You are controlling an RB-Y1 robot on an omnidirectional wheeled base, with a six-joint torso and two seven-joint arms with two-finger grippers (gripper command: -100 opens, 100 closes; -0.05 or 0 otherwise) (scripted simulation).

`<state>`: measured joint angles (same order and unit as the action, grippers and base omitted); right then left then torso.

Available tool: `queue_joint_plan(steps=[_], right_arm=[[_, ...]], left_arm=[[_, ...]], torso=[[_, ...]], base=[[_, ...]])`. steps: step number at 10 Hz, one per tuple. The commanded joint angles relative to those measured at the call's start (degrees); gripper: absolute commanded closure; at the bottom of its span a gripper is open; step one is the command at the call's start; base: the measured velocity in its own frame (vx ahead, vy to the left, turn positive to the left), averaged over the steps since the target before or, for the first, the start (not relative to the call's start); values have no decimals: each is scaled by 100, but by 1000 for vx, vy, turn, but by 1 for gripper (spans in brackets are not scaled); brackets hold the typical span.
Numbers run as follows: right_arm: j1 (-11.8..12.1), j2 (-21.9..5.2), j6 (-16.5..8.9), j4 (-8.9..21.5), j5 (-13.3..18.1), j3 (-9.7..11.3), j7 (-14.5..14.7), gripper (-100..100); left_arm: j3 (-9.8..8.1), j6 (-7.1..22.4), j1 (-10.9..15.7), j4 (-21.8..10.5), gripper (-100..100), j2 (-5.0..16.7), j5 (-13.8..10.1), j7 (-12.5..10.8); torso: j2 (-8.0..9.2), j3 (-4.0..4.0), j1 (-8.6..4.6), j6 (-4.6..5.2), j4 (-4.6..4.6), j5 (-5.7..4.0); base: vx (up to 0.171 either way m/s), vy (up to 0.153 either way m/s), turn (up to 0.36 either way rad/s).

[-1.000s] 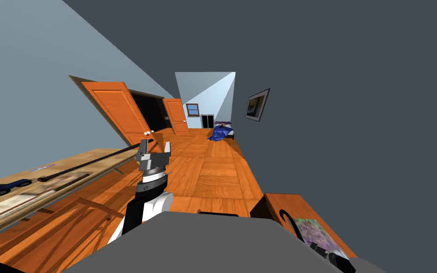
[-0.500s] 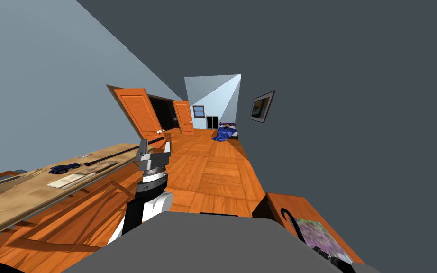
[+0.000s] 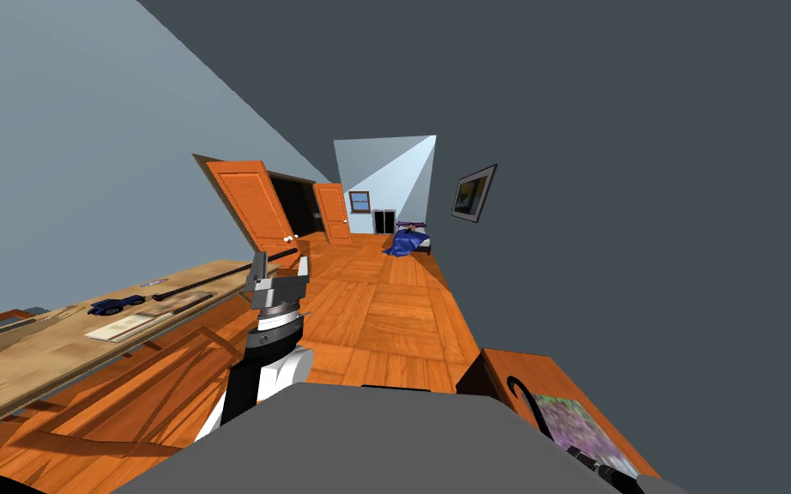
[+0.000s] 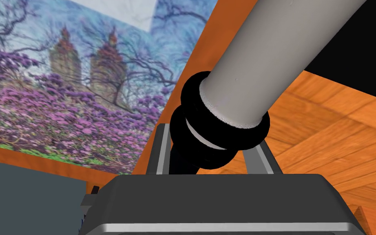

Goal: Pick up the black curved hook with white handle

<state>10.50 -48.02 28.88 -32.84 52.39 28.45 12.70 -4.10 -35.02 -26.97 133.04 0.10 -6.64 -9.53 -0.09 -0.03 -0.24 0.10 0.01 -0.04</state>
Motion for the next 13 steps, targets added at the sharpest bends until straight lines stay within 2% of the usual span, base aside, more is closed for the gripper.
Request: queue_joint_plan(steps=[1, 4, 6, 7, 11, 12, 13], right_arm=[[-34, -35, 43, 1, -54, 65, 119, 100], [-196, -230, 233, -44, -333, 454, 612, 100], [-303, -360, 360, -75, -519, 713, 952, 100], [-303, -360, 360, -75, -519, 713, 993, 100], [-519, -620, 613, -135, -891, 1232, 1666, 100], [-496, -566, 582, -94, -831, 1145, 1558, 100], [-496, -574, 597, -88, -842, 1160, 1599, 0]], left_arm=[[0, 0, 0, 0, 0, 0, 0, 0], [-1, -1, -3, 1, 0, 0, 0, 0], [-1, -1, -3, 1, 0, 0, 0, 0], [-1, -1, -3, 1, 0, 0, 0, 0], [-1, -1, -2, 1, 0, 0, 0, 0], [-1, -1, -2, 1, 0, 1, 0, 0], [0, 0, 0, 0, 0, 1, 0, 0]], torso=[[0, 0, 0, 0, 0, 0], [-63, -37, 9, 15, -16, 8], [-63, -38, 6, 16, -17, 12], [-65, -38, 5, 14, -16, 14], [-55, -33, 15, 13, -14, 17], [-59, -34, 6, 13, -14, 18], [-36, -22, -5, 1, -8, 13]], base=[[69, 10, -191], [185, 18, -413], [183, 34, -408], [110, 25, -105], [151, 44, -352], [77, 19, -82], [12, 5, 14]])
